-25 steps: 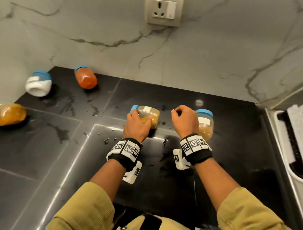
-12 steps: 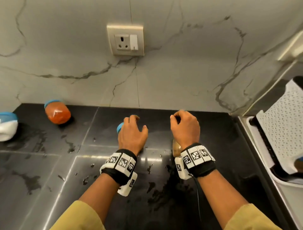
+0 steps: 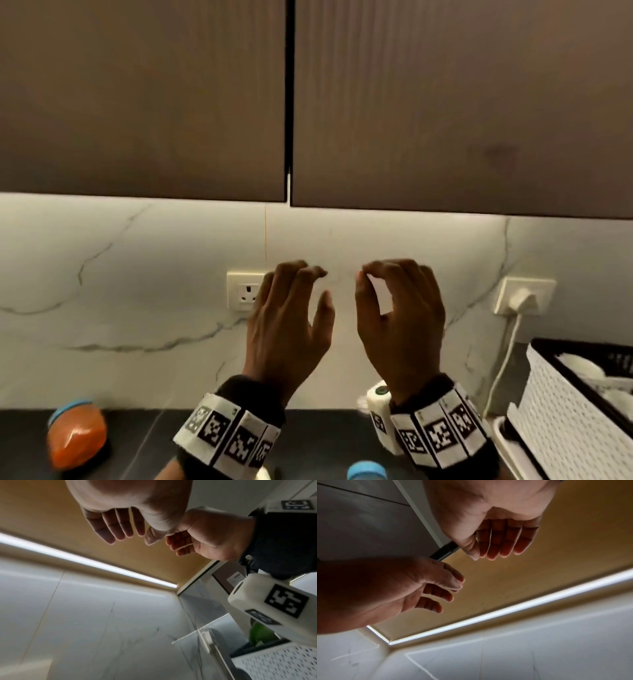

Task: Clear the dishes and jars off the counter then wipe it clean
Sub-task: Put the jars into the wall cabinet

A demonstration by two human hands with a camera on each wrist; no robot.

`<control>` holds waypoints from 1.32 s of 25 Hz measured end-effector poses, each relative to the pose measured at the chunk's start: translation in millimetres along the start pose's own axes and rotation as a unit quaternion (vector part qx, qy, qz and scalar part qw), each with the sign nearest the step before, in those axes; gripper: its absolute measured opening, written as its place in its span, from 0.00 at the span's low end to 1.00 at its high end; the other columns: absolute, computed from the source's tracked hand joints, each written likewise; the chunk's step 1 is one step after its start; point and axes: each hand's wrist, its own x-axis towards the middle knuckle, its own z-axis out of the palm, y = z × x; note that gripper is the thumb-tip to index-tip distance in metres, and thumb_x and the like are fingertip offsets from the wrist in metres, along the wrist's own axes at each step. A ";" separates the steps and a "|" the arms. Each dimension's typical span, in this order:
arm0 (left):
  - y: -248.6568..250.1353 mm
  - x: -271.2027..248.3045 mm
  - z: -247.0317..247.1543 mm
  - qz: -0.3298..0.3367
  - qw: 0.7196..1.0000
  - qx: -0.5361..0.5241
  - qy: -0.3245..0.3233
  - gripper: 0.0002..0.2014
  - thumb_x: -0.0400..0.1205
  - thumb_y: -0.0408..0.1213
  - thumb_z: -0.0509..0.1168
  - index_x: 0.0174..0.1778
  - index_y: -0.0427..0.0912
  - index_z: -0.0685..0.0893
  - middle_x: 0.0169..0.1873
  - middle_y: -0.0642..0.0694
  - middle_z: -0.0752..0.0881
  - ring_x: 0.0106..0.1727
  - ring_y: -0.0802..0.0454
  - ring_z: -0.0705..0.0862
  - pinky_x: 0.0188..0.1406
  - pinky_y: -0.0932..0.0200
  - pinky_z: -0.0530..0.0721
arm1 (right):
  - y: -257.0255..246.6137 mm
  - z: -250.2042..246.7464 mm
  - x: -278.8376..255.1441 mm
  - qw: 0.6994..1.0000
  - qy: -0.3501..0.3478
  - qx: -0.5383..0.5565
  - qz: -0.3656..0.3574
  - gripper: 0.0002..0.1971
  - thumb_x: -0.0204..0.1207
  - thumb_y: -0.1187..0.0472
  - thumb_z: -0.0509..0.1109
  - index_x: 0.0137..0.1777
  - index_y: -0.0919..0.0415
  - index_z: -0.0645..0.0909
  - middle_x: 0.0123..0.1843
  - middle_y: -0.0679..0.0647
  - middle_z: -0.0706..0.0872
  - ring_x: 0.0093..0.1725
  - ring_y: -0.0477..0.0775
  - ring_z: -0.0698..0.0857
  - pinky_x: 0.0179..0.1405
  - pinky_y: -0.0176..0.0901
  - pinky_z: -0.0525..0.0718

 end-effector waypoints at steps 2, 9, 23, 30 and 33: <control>17.6 29.4 -14.4 -0.077 0.990 -0.115 0.038 0.14 0.80 0.46 0.65 0.59 0.47 0.81 0.53 0.55 0.83 0.50 0.64 0.82 0.46 0.74 0.79 | -15.2 -8.1 25.5 0.997 0.032 0.053 0.036 0.11 0.78 0.54 0.68 0.53 0.60 0.86 0.44 0.46 0.88 0.46 0.43 0.84 0.47 0.34 0.81; 57.8 75.0 -56.4 -0.305 0.707 -0.638 -0.028 0.13 0.74 0.41 0.69 0.53 0.43 0.87 0.54 0.41 0.90 0.59 0.44 0.88 0.58 0.48 0.86 | -42.6 -28.1 67.4 0.791 0.000 0.501 0.351 0.21 0.81 0.47 0.58 0.61 0.62 0.82 0.49 0.62 0.90 0.53 0.61 0.89 0.48 0.50 0.87; 95.9 49.1 -95.4 -0.294 0.746 -0.598 -0.018 0.16 0.73 0.49 0.65 0.52 0.45 0.85 0.52 0.46 0.91 0.56 0.49 0.89 0.51 0.57 0.87 | -73.3 -95.5 66.7 0.908 -0.089 0.227 0.340 0.19 0.84 0.47 0.61 0.42 0.60 0.85 0.34 0.54 0.90 0.37 0.52 0.89 0.40 0.48 0.88; 147.9 19.4 -127.6 -0.168 0.866 -0.471 0.028 0.05 0.74 0.54 0.67 0.40 0.60 0.85 0.36 0.66 0.89 0.42 0.59 0.89 0.43 0.66 0.86 | -149.7 -190.0 89.2 0.988 -0.068 -0.097 -0.096 0.07 0.79 0.59 0.72 0.50 0.62 0.87 0.47 0.53 0.89 0.45 0.49 0.86 0.47 0.44 0.86; 184.3 4.4 -138.1 -0.088 0.844 -0.526 0.055 0.05 0.80 0.41 0.69 0.37 0.51 0.83 0.28 0.62 0.84 0.36 0.73 0.83 0.38 0.78 0.77 | -196.9 -218.6 87.9 0.940 -0.138 -0.201 -0.238 0.13 0.80 0.60 0.68 0.61 0.65 0.86 0.65 0.63 0.85 0.66 0.62 0.81 0.67 0.52 0.78</control>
